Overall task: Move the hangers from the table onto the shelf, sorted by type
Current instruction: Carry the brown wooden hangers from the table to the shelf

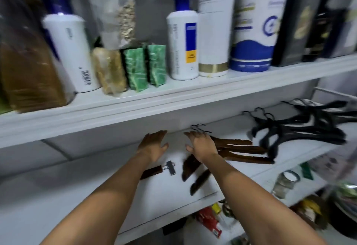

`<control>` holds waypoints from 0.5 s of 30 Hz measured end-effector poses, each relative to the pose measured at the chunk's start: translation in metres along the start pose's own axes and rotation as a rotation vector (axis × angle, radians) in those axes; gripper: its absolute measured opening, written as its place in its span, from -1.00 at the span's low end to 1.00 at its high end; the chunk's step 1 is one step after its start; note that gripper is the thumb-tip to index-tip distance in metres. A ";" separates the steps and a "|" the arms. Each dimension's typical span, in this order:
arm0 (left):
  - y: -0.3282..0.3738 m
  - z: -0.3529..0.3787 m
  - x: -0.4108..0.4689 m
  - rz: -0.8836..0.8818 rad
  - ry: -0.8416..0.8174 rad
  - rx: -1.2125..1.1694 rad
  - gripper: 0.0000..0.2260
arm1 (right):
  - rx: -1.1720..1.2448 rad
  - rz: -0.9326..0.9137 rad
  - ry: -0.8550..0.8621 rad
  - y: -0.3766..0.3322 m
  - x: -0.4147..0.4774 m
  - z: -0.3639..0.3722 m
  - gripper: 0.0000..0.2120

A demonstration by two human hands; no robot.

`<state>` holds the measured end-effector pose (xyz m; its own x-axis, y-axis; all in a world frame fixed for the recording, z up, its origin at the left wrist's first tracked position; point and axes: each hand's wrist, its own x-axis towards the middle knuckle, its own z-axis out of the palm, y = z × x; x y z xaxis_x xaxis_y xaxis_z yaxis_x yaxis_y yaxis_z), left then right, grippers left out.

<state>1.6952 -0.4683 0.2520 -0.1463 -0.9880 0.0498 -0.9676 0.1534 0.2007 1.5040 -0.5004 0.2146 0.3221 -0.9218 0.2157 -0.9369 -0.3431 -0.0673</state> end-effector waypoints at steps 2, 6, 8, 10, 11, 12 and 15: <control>0.039 0.001 0.013 0.077 -0.020 -0.024 -0.47 | 0.008 0.075 0.008 0.036 -0.021 -0.014 -0.48; 0.119 0.010 0.039 0.242 -0.010 -0.029 -0.49 | -0.024 0.201 0.053 0.106 -0.066 -0.040 -0.50; 0.164 0.019 0.052 0.299 -0.025 -0.040 -0.47 | -0.051 0.272 0.062 0.144 -0.093 -0.056 -0.50; 0.210 0.026 0.058 0.360 -0.062 -0.029 -0.45 | -0.063 0.351 0.074 0.180 -0.121 -0.071 -0.51; 0.234 0.030 0.059 0.407 -0.073 -0.033 -0.45 | -0.070 0.389 0.083 0.198 -0.137 -0.078 -0.51; 0.261 0.034 0.059 0.457 -0.083 -0.037 -0.45 | -0.083 0.429 0.093 0.216 -0.155 -0.086 -0.51; 0.338 0.043 0.058 0.598 -0.095 -0.078 -0.46 | -0.119 0.557 0.095 0.268 -0.206 -0.104 -0.50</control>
<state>1.3510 -0.4745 0.2811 -0.6807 -0.7271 0.0891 -0.6948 0.6794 0.2361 1.1728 -0.3836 0.2539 -0.2330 -0.9354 0.2658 -0.9722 0.2174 -0.0873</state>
